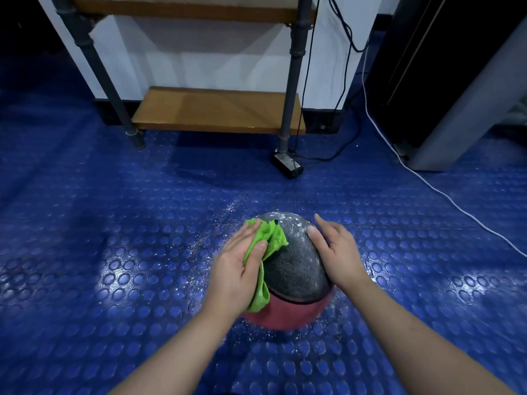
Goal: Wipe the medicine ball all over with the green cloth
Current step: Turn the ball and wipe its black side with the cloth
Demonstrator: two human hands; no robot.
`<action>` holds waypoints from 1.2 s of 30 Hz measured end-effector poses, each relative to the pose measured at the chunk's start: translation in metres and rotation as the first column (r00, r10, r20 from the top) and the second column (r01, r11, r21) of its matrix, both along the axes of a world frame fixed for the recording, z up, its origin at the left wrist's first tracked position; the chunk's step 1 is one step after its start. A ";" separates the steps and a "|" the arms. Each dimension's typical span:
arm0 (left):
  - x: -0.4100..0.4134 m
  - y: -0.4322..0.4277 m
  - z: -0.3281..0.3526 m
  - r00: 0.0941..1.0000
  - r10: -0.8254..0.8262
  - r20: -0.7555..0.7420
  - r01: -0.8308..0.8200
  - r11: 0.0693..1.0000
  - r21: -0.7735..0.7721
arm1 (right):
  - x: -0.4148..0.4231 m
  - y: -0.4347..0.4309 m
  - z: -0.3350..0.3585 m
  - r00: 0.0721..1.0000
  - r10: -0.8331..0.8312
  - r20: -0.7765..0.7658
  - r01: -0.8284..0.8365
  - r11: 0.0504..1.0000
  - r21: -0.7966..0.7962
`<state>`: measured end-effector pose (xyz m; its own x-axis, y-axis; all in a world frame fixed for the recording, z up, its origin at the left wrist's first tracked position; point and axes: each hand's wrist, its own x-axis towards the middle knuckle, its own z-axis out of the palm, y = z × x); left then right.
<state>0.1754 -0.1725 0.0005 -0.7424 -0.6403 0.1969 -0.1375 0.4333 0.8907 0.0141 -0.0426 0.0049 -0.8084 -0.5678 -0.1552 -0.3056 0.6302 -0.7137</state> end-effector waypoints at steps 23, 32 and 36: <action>-0.049 -0.026 0.017 0.903 0.120 0.413 -0.177 0.979 0.104 | 0.046 -0.017 0.002 0.915 -0.403 0.027 0.403 0.915 0.026; -0.016 0.017 0.016 0.984 0.026 0.176 0.021 0.966 -0.258 | 0.046 -0.017 0.006 0.948 -0.314 -0.046 0.316 0.947 0.051; -0.024 0.019 0.018 0.973 -0.137 0.184 0.202 0.889 -0.411 | 0.047 -0.009 0.003 0.949 -0.314 -0.021 0.314 0.949 0.015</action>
<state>0.1516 -0.1539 0.0181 -0.8734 -0.3816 0.3026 -0.1416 0.7935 0.5919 0.0610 -0.0518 0.0079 -0.9481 -0.2821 -0.1467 -0.1030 0.7090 -0.6977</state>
